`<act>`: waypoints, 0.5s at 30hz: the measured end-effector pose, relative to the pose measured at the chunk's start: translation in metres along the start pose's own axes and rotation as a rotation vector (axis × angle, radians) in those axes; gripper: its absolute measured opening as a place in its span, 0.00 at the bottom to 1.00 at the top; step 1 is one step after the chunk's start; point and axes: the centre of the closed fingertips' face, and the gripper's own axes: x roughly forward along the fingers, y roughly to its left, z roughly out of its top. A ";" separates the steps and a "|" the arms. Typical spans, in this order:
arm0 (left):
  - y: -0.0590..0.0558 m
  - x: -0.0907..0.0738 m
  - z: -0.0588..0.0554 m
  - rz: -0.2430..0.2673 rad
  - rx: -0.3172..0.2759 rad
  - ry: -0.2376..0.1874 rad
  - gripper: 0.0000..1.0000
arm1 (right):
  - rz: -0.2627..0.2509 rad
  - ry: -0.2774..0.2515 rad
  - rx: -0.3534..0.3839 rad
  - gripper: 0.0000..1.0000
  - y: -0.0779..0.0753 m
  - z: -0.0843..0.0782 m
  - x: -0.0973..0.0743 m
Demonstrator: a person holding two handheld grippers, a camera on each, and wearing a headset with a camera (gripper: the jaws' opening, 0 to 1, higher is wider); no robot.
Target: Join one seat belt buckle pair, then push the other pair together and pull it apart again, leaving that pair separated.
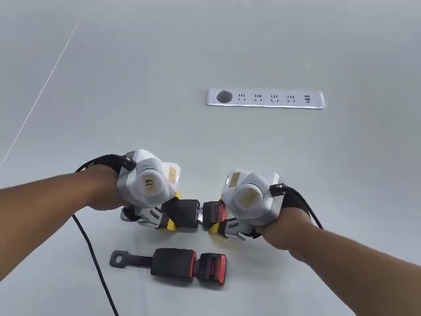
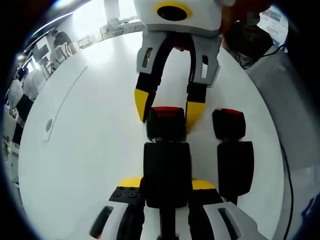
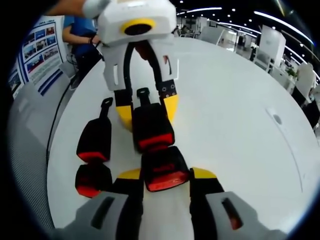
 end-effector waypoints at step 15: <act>-0.001 -0.001 0.001 0.008 0.004 0.006 0.34 | 0.008 0.012 -0.010 0.35 -0.003 -0.016 -0.015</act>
